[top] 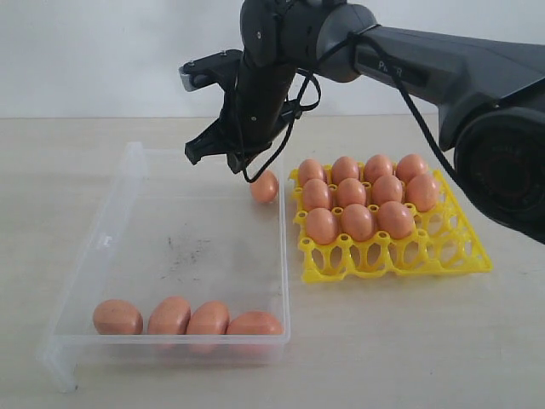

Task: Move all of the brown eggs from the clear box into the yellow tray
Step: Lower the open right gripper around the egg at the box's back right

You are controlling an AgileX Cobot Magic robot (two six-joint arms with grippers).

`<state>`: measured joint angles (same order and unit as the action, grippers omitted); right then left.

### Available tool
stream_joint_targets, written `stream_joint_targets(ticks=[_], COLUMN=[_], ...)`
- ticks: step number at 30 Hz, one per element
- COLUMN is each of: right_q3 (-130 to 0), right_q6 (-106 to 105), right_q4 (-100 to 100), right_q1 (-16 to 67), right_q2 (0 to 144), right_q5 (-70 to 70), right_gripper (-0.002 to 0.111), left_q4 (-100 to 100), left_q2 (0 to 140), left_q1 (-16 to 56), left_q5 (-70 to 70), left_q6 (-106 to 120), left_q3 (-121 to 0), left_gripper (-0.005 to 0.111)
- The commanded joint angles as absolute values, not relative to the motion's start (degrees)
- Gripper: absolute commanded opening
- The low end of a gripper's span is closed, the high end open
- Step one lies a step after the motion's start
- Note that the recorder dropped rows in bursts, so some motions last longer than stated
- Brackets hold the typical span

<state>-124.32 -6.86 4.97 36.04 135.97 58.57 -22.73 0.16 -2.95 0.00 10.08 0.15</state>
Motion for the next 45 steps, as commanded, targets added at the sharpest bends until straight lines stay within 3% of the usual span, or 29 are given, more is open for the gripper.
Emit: stream_joint_targets(ticks=[1, 31, 34, 39, 45], right_q3=[-124.7, -124.8, -124.8, -124.7, -124.7], right_q6=[-6.3, -6.7, -9.2, -9.2, -8.3], right_q4=[4.9, 3.8, 3.1, 3.2, 2.9], right_q1=[35.8, 33.1, 33.1, 33.1, 33.1], right_q2=[135.2, 136.1, 136.6, 137.9, 139.9], right_q5=[58.5, 58.1, 60.4, 61.3, 58.9], right_gripper=[0.000, 0.000, 0.011, 0.051, 0.055], left_q4=[-23.0, -23.0, -23.0, -23.0, -23.0], left_q2=[0.0, 0.0, 0.0, 0.0, 0.0], left_q1=[-2.7, -2.7, -2.7, -2.7, -2.7], left_q5=[0.0, 0.0, 0.0, 0.0, 0.0], left_q6=[10.4, 10.4, 10.4, 10.4, 10.4], left_q3=[0.0, 0.0, 0.0, 0.0, 0.0], left_gripper=[0.004, 0.004, 0.004, 0.004, 0.004])
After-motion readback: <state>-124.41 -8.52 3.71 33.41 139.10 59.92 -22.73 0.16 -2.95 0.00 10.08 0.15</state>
